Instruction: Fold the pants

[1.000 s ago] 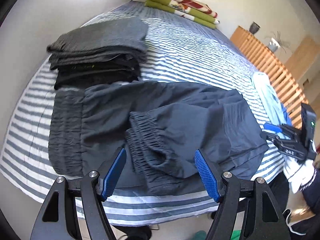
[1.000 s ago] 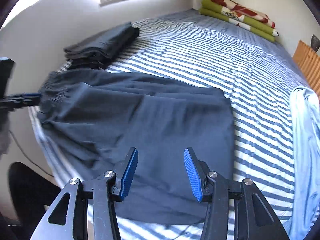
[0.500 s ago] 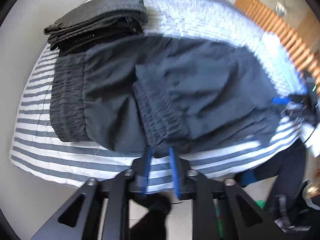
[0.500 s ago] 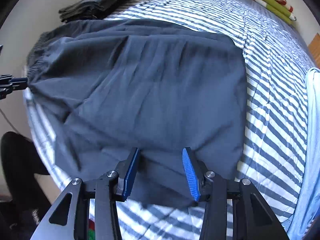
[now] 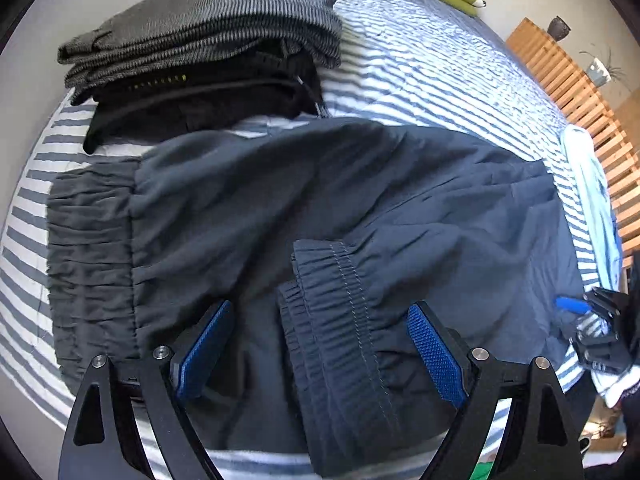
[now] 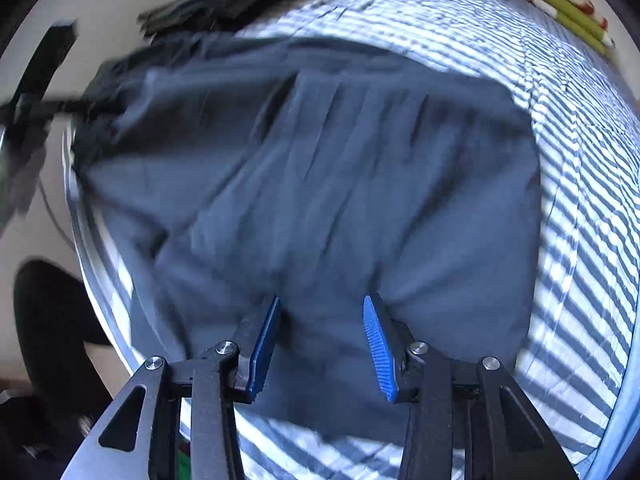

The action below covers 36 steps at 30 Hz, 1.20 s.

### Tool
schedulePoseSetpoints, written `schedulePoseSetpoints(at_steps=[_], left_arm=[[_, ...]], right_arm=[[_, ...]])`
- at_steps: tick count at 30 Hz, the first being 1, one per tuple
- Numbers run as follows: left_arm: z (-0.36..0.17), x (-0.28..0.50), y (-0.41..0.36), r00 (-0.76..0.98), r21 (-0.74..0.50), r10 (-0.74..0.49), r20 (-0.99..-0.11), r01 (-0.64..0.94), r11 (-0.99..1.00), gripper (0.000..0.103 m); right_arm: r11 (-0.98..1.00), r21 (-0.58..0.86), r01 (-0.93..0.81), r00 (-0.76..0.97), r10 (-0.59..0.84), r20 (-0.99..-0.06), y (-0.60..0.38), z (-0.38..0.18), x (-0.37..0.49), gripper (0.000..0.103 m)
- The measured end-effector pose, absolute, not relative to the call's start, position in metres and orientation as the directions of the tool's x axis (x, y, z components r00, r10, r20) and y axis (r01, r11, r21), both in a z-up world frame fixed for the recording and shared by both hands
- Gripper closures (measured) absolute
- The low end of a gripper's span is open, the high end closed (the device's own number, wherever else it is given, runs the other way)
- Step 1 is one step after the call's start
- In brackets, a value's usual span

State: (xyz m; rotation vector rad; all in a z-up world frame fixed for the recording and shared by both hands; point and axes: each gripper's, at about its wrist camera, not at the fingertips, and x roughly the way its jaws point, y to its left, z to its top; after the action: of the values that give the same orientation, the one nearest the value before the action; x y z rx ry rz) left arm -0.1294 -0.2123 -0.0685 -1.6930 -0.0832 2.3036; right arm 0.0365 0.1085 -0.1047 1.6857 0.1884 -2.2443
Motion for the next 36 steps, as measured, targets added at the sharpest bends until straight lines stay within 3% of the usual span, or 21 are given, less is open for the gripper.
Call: schedulePoseSetpoints(at_steps=[1, 2, 3, 6, 9, 14, 16, 18, 19, 23, 25, 30, 36], left_arm=[[-0.07, -0.128, -0.209, -0.28, -0.197, 0.25, -0.927, -0.202, -0.959, 0.016], [-0.071, -0.125, -0.204, -0.286, -0.18, 0.244, -0.927, -0.232, -0.956, 0.033], [-0.071, -0.124, -0.199, -0.283, -0.17, 0.239, -0.929, -0.248, -0.954, 0.057], [-0.064, -0.113, -0.188, -0.321, -0.117, 0.207, -0.924, -0.278, -0.953, 0.079], [-0.04, -0.101, -0.185, -0.398, -0.092, 0.206, -0.894, -0.286, -0.954, 0.087], [0.015, -0.078, -0.183, -0.567, -0.016, 0.212, -0.796, -0.33, -0.944, 0.087], [0.009, -0.085, -0.182, -0.55, -0.01, 0.203, -0.81, -0.334, -0.942, 0.083], [-0.014, -0.098, -0.182, -0.442, -0.018, 0.167, -0.881, -0.323, -0.946, 0.049], [-0.023, -0.102, -0.184, -0.412, 0.015, 0.112, -0.904, -0.294, -0.956, 0.045], [-0.014, -0.106, -0.195, -0.441, 0.058, 0.052, -0.896, -0.232, -0.971, 0.044], [0.002, -0.109, -0.192, -0.469, 0.032, 0.086, -0.879, -0.239, -0.971, 0.045], [0.011, -0.134, -0.127, -0.46, 0.025, 0.173, -0.871, -0.392, -0.92, 0.044], [-0.043, -0.177, -0.023, -0.342, 0.093, 0.151, -0.928, -0.602, -0.793, 0.044]], right_arm=[[-0.933, 0.077, 0.352, -0.254, -0.175, -0.951, 0.107, -0.105, 0.041, 0.064], [-0.928, 0.074, 0.365, -0.255, -0.175, -0.951, 0.106, -0.104, 0.045, 0.064], [-0.928, 0.076, 0.366, -0.252, -0.178, -0.951, 0.106, -0.105, 0.047, 0.064], [-0.928, 0.085, 0.364, -0.246, -0.184, -0.952, 0.108, -0.106, 0.046, 0.064], [-0.929, 0.093, 0.358, -0.248, -0.19, -0.95, 0.112, -0.105, 0.047, 0.064], [-0.934, 0.116, 0.339, -0.264, -0.213, -0.941, 0.121, -0.104, 0.054, 0.064], [-0.936, 0.126, 0.328, -0.266, -0.22, -0.939, 0.118, -0.105, 0.05, 0.064], [-0.936, 0.134, 0.324, -0.267, -0.226, -0.937, 0.118, -0.105, 0.049, 0.063], [-0.935, 0.137, 0.328, -0.266, -0.23, -0.936, 0.118, -0.104, 0.049, 0.063], [-0.924, 0.194, 0.33, -0.246, -0.282, -0.927, 0.129, -0.097, 0.053, 0.064], [-0.926, 0.233, 0.297, -0.273, -0.316, -0.909, 0.142, -0.083, 0.052, 0.064], [-0.941, 0.204, 0.269, -0.383, -0.299, -0.874, 0.153, -0.056, 0.025, 0.064], [-0.942, 0.172, 0.289, -0.315, -0.263, -0.912, 0.139, -0.09, 0.014, 0.07]])
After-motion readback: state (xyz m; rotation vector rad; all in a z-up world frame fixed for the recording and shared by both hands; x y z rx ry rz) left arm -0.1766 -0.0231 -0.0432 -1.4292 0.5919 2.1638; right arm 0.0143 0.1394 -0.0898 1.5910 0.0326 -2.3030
